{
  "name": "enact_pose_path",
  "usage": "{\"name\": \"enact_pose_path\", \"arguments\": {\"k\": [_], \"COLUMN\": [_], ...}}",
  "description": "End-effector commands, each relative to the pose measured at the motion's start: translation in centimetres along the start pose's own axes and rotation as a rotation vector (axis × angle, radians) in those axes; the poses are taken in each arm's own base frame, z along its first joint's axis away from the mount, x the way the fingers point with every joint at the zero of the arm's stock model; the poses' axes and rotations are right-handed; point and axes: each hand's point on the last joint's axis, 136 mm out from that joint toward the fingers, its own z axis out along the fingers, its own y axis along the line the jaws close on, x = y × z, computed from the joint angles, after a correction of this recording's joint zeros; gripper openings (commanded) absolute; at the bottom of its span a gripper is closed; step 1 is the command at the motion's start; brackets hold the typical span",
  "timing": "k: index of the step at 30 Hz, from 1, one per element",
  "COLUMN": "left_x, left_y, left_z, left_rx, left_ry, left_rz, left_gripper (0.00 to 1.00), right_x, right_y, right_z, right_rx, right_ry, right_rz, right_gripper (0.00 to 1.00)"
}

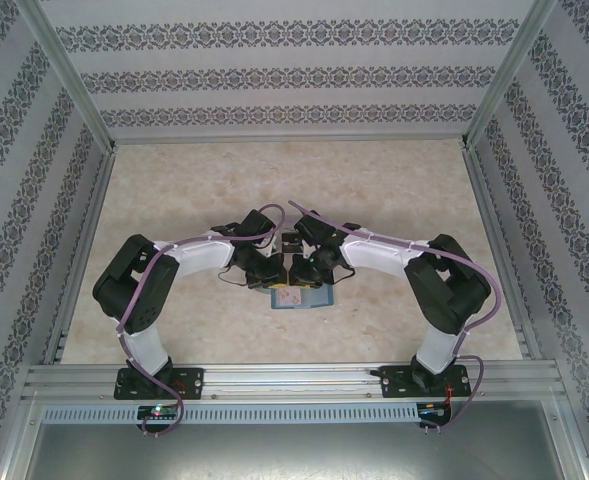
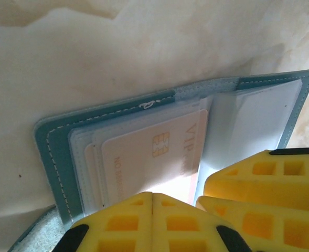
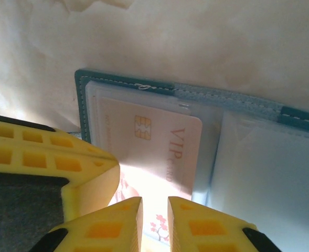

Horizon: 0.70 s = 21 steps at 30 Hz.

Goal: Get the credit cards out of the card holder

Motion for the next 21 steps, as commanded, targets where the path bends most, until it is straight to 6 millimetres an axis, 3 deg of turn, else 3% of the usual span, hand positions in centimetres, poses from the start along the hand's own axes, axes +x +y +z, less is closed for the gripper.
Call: {"name": "enact_pose_path", "arguments": {"k": [1, 21], "left_x": [0.9, 1.3], "left_y": [1.1, 1.7], "left_z": [0.6, 0.7], "left_rx": [-0.053, -0.071], "left_ry": [0.034, 0.046], "left_rz": [0.013, 0.010], "left_gripper": [0.00, 0.00], "right_x": [0.0, 0.4], "right_y": [-0.8, -2.4], "right_z": [0.5, 1.5], "right_rx": [0.008, 0.065], "right_ry": [0.018, 0.032], "right_rz": [0.032, 0.037], "right_gripper": [0.22, 0.24]}}
